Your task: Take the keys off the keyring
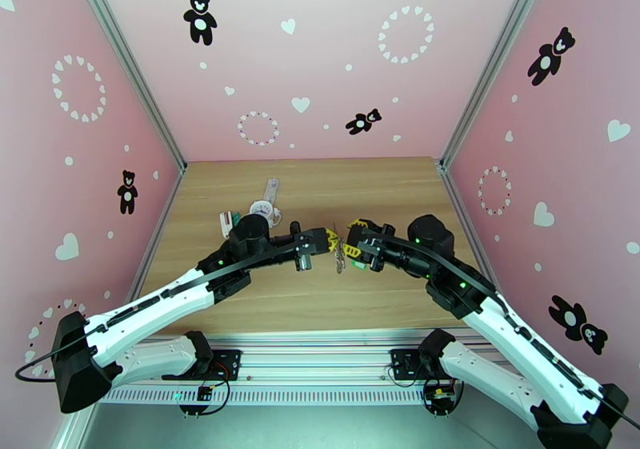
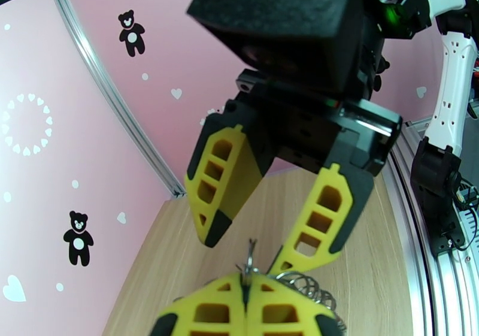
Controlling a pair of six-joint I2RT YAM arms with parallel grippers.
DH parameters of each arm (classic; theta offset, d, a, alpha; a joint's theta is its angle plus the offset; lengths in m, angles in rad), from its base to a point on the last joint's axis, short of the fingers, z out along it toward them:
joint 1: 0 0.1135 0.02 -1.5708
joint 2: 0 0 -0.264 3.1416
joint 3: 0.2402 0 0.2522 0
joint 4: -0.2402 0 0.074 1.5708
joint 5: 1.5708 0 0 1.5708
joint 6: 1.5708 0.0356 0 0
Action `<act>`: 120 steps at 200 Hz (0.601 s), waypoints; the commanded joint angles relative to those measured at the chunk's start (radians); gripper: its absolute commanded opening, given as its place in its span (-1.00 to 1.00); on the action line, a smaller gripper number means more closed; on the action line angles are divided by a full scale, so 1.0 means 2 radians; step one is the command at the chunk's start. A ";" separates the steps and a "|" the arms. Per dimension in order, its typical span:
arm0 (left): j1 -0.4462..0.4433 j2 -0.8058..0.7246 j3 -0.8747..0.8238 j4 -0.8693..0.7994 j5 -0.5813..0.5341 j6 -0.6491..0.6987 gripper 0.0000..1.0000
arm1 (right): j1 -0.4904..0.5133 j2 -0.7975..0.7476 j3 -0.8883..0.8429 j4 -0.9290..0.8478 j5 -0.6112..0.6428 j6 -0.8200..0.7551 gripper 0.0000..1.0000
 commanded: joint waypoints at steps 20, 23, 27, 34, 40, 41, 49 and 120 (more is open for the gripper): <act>0.004 0.015 0.030 -0.008 -0.003 -0.010 -0.94 | 0.013 0.009 -0.005 0.021 0.006 0.006 0.04; 0.003 0.015 0.030 -0.009 -0.003 -0.010 -0.94 | 0.013 0.010 -0.005 0.021 0.005 0.007 0.05; 0.003 0.015 0.030 -0.008 -0.003 -0.010 -0.94 | 0.013 0.011 -0.004 0.022 0.004 0.007 0.06; 0.003 0.015 0.030 -0.007 -0.004 -0.010 -0.94 | 0.013 0.013 -0.002 0.022 0.000 0.007 0.07; 0.003 0.015 0.030 -0.008 -0.007 -0.010 -0.94 | 0.013 0.015 -0.002 0.023 -0.002 0.008 0.07; 0.003 0.015 0.030 -0.008 -0.006 -0.010 -0.94 | 0.013 0.015 -0.001 0.023 -0.002 0.008 0.07; 0.002 0.014 0.030 -0.010 -0.004 -0.011 -0.94 | 0.013 0.019 0.001 0.023 0.002 0.010 0.06; 0.003 0.000 0.018 -0.024 -0.014 0.017 -0.96 | -0.001 0.012 0.048 -0.086 -0.058 0.000 0.06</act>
